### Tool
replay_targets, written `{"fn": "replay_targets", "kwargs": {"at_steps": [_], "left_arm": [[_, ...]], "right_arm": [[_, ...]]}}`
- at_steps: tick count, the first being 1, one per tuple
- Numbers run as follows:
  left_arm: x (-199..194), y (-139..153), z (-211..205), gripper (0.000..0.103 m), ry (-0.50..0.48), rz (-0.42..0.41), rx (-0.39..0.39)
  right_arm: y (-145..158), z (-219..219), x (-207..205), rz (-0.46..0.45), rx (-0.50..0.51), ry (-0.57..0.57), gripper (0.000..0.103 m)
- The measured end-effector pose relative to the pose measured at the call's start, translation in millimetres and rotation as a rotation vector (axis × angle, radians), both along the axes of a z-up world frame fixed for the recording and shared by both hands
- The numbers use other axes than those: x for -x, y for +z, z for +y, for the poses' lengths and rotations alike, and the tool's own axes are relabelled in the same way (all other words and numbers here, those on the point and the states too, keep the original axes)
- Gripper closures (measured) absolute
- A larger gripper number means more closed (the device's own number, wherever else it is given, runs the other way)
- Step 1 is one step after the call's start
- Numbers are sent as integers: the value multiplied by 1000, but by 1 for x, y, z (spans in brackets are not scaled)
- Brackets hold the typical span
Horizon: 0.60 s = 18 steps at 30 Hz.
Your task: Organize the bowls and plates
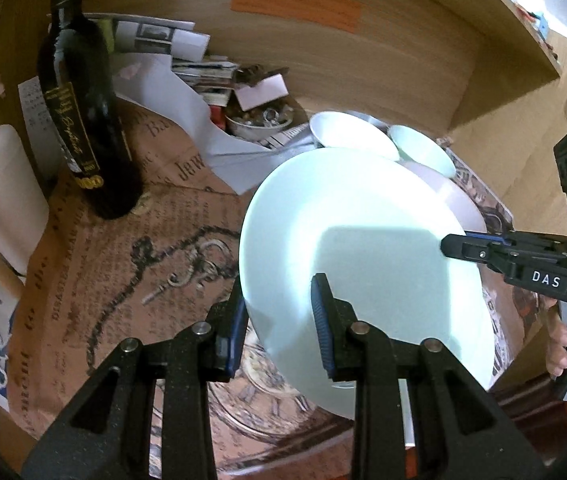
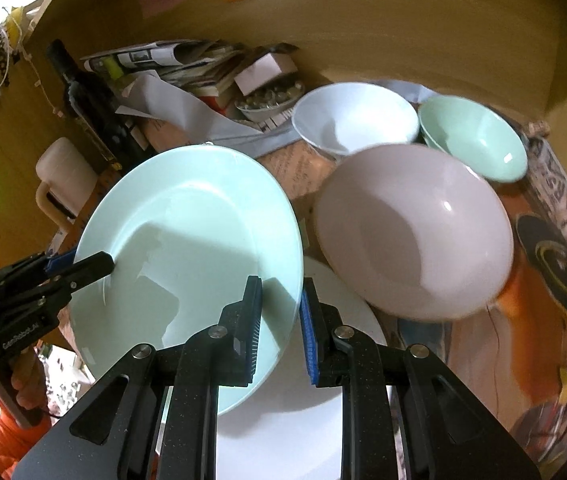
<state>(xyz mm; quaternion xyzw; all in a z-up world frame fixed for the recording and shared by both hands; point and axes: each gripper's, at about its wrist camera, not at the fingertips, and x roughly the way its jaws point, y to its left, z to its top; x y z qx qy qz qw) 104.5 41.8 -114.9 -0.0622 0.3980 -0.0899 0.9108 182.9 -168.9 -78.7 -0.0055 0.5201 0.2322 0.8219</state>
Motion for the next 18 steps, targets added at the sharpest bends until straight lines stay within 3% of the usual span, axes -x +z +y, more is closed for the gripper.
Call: {"fn": "replay_targets", "kwargs": {"at_steps": [18], "left_arm": [[34,-15,-38,73,-36,19,-25]], "right_arm": [[-13,-37,33,33,-12,-29,86]]}}
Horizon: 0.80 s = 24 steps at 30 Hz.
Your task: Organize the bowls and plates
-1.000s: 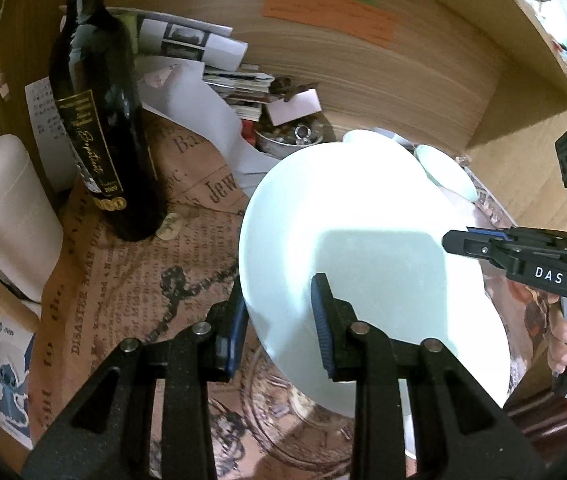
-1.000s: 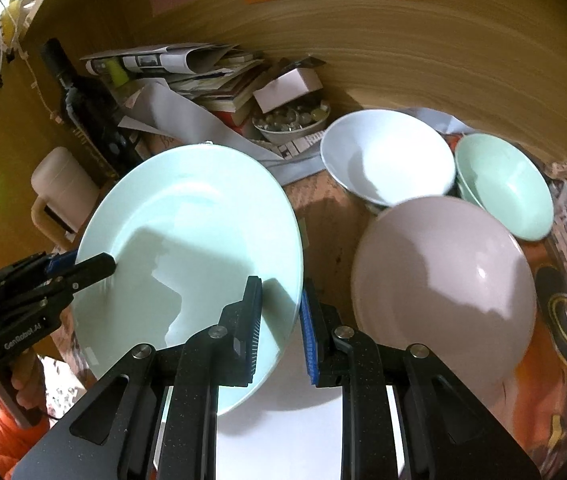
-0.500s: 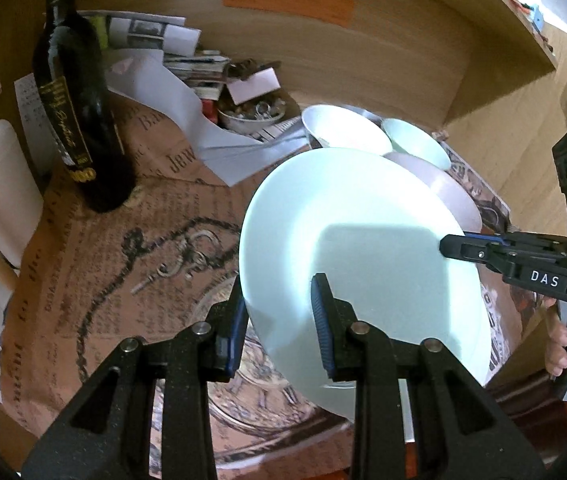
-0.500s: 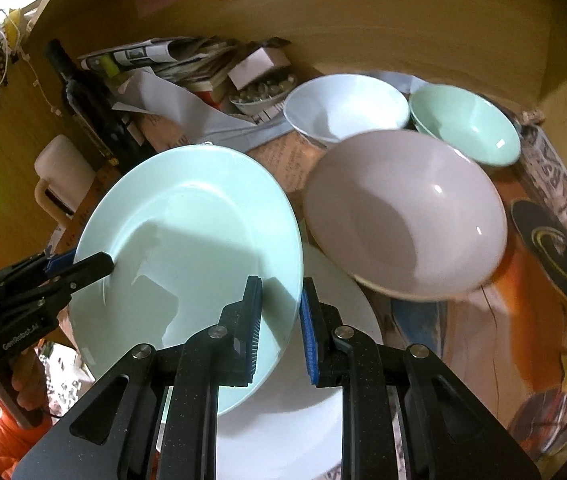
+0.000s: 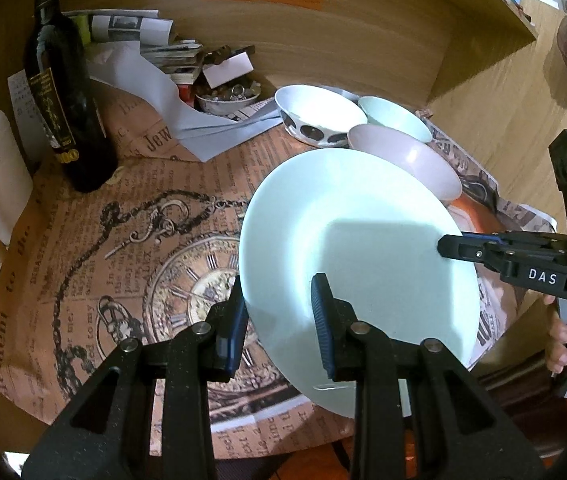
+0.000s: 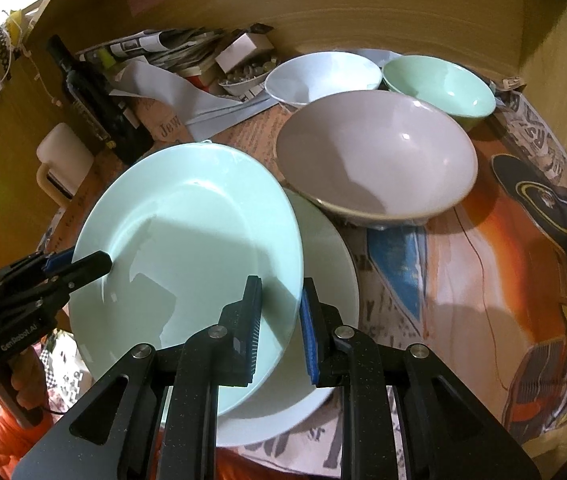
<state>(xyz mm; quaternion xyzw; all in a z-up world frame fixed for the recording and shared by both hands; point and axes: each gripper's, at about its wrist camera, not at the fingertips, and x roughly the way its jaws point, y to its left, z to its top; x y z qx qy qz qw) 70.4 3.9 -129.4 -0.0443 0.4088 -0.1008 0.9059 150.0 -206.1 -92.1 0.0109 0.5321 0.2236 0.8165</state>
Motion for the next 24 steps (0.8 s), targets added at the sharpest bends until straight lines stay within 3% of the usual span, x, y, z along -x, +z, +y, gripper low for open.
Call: {"fn": "replay_targets", "kwargs": {"at_steps": [24], "left_arm": [[1,-16,-19,73,-20,45,-32]], "right_arm": [[-11,-15,11,36,10,-20,86]]}}
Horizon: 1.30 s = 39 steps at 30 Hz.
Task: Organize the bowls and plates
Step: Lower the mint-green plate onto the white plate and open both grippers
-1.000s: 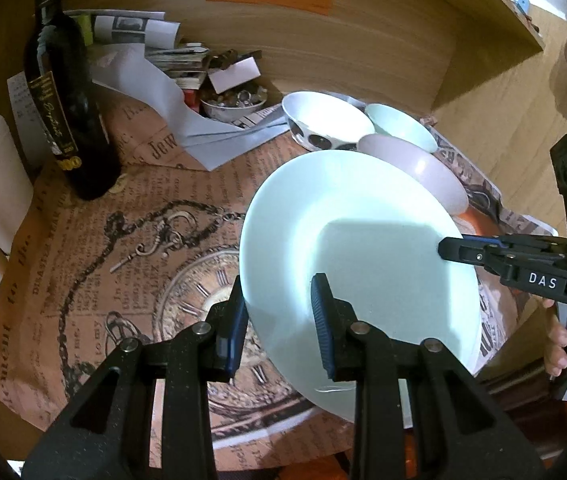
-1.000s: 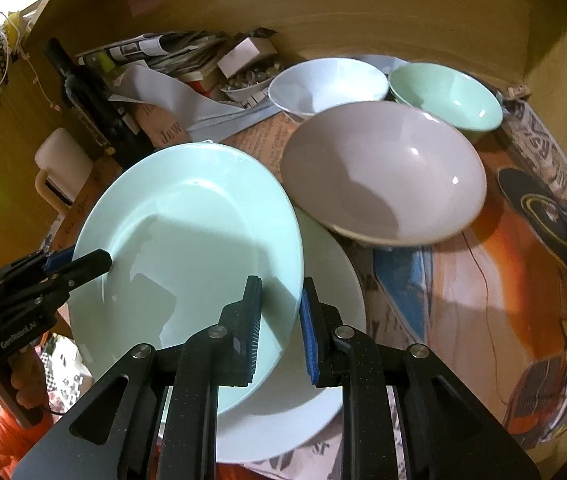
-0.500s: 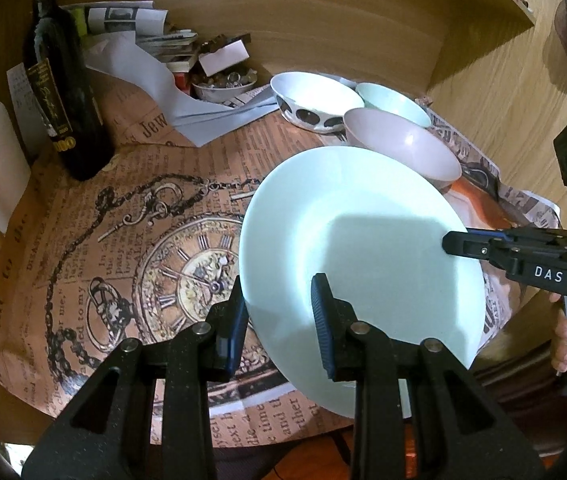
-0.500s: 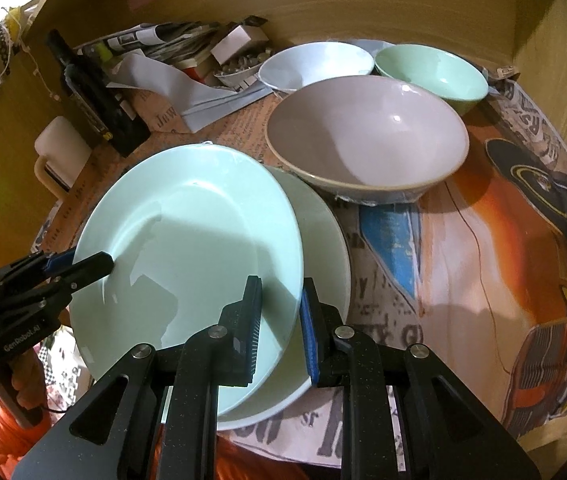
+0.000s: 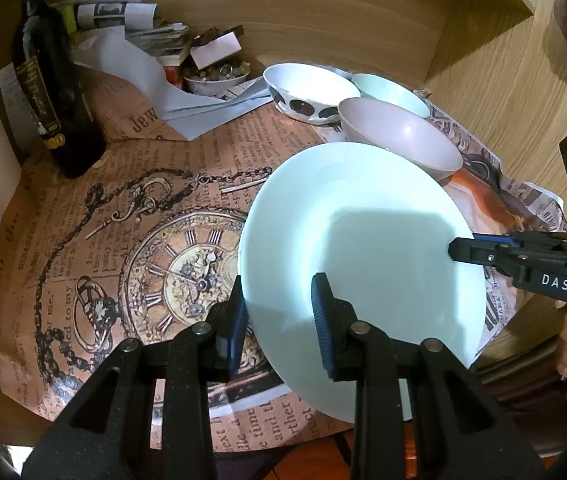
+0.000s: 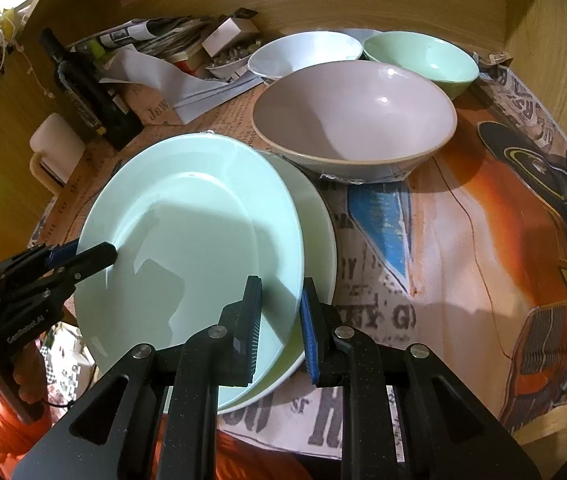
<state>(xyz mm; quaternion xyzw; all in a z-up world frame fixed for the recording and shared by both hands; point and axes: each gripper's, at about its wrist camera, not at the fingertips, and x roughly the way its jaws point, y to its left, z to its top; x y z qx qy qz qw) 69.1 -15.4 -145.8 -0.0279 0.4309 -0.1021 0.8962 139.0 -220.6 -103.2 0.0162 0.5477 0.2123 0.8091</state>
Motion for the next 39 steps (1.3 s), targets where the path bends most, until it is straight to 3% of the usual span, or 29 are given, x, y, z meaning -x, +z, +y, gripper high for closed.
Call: {"fn": "replay_targets", "kwargs": {"at_steps": [10,15,21,31,39], "left_arm": [[-7,0,-1,72,-2,-4,-11],[-10,-3,-5,72,15,-20,-76],[-18,-13,3,71,19,38,-18],[-27,-17,4,71,29,38,-62],[-24,-14,-11,67,19,7,-111]], "right_arm": [[1,0,0,1,-1,4,86],[-1,1,1,2,1,11,86],[0,0,0,7,-10,11,86],[0,-6,1,6,-30,-5,86],[8,-9,4,-72,17,-16,86]]}}
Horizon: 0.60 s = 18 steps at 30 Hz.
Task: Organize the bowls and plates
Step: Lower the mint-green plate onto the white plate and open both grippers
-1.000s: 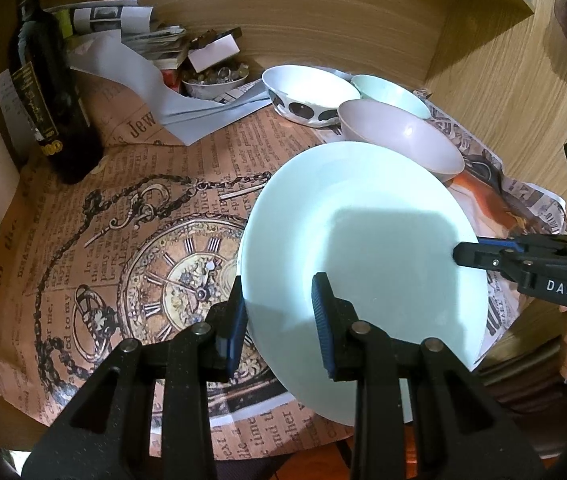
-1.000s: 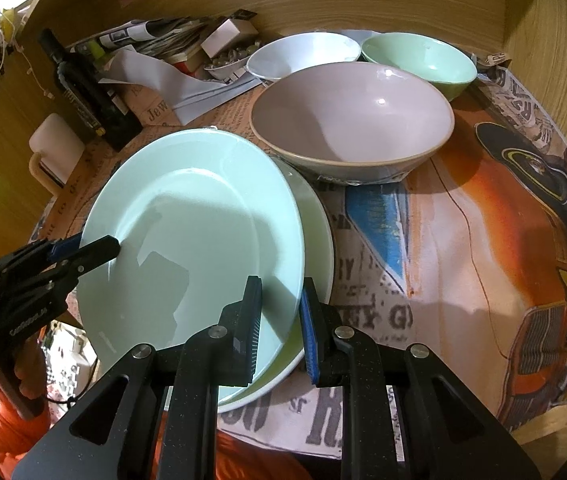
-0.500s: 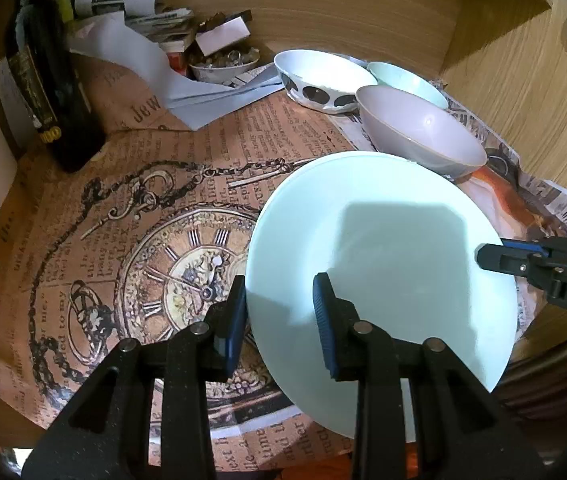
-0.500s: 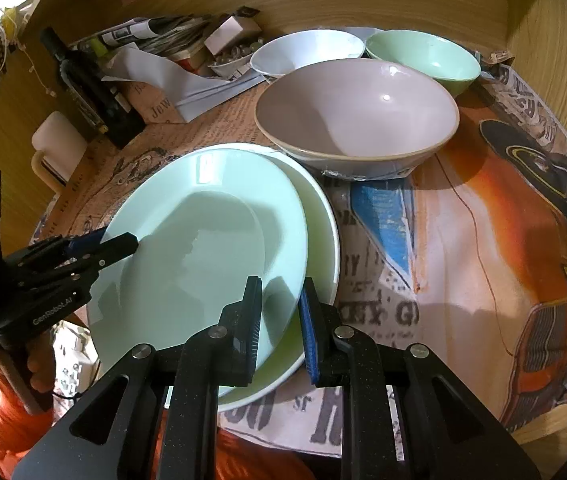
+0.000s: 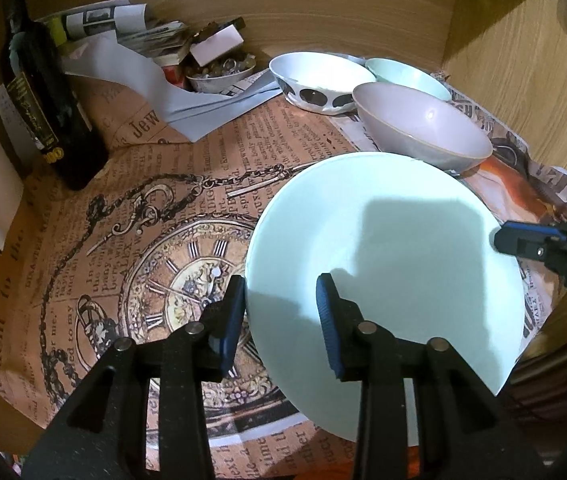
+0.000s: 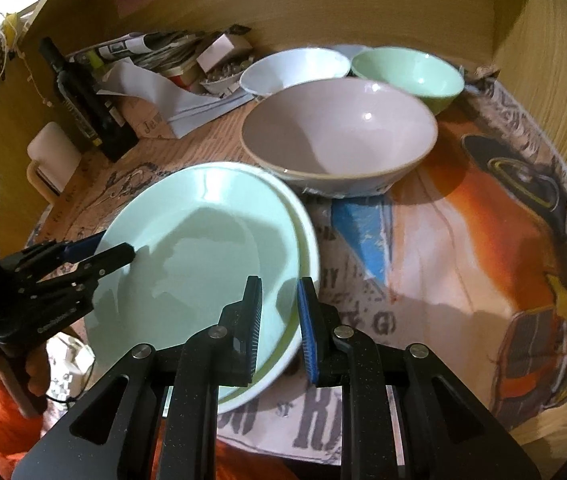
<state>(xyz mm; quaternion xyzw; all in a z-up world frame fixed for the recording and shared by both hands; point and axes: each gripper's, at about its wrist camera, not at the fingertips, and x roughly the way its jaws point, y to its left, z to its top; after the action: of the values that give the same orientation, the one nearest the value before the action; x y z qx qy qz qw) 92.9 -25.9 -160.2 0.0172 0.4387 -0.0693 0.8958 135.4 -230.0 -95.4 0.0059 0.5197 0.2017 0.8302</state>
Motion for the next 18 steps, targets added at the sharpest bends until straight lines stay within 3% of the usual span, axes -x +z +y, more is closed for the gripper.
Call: {"fn": "replay_targets", "kwargs": {"at_steps": [6,9,15,18], "left_arm": [[1,2,1,62,-11,-6,-7],[2,9,1,52,-13,-33,-19],[0,30,3,45,-15,-88,-16],[-4,43,2,42,-23,-113,-4]], "right_arm": [[7,-5,-3,-50,10,-19,86],[13,-10,-5,-75,6,-34,84],[29,-21,-11,-147,-14,-68,71],[36,-29,-15,-186,-32,-97,59]]}}
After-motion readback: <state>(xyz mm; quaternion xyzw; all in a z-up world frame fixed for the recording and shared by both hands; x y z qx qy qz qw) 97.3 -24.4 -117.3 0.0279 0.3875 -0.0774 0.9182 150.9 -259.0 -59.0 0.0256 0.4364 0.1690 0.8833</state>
